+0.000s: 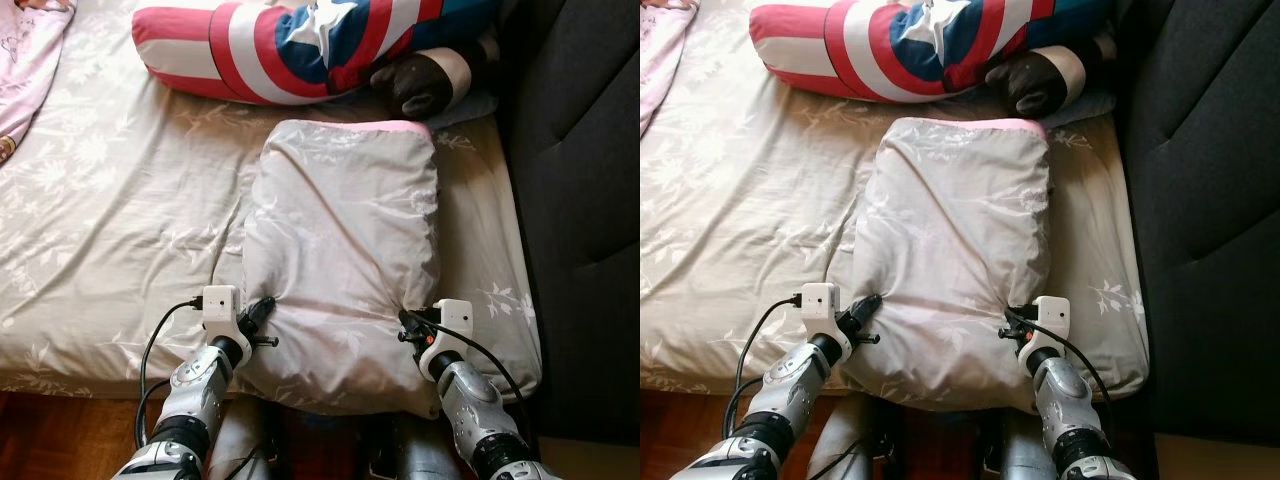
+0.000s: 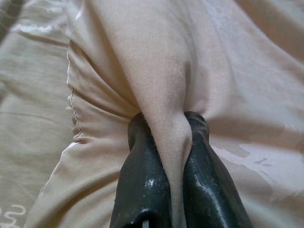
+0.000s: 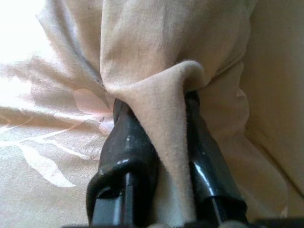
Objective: Clean up the room
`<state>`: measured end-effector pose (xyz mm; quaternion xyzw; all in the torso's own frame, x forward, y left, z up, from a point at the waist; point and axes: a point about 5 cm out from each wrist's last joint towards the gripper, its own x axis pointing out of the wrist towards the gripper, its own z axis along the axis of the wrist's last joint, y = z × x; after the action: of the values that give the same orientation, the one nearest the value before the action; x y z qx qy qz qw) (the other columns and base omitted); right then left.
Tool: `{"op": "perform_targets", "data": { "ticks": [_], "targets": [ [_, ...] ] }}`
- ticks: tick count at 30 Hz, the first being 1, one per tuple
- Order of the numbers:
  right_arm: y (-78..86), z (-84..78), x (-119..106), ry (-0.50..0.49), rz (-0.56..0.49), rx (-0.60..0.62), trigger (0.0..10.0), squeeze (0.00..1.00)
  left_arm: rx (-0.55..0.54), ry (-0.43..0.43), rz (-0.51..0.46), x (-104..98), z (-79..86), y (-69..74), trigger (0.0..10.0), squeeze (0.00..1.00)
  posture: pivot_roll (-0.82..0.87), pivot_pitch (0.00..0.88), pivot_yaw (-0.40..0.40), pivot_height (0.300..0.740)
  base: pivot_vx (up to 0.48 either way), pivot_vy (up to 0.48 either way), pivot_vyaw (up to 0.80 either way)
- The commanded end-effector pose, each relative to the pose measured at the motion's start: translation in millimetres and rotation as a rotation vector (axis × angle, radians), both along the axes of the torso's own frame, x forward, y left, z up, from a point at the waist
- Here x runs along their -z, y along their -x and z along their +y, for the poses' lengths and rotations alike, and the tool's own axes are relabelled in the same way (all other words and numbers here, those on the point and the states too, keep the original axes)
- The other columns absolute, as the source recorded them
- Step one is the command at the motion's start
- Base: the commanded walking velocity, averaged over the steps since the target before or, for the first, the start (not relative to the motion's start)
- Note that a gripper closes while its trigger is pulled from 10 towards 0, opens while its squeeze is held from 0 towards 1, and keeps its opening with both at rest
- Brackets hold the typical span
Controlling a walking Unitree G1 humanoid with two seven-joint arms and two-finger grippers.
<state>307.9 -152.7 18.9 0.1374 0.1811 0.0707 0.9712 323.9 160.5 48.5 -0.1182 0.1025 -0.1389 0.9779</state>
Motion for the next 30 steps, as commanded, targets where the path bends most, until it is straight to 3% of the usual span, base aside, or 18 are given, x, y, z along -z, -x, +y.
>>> {"op": "perform_targets", "data": {
  "ticks": [1,8,30],
  "targets": [
    [1.5,-3.6,0,-0.007,-0.015,0.030,10.0,0.00,0.011,0.005,0.005,4,-4.6,4.1,10.0,0.00,-0.02,0.232,-0.005,0.702,0.000,0.000,0.00],
    [1.7,-6.6,1,-0.008,-0.005,0.046,10.0,0.00,-0.010,0.019,0.003,3,-6.2,1.4,10.0,0.00,-0.02,0.202,-0.013,0.740,0.000,0.000,0.00],
    [-3.5,-7.1,-2,-0.007,0.002,0.051,10.0,0.00,-0.054,0.012,0.007,2,4.5,0.3,10.0,0.00,-0.02,0.165,-0.017,0.740,0.000,0.000,0.00]
  ]
}}
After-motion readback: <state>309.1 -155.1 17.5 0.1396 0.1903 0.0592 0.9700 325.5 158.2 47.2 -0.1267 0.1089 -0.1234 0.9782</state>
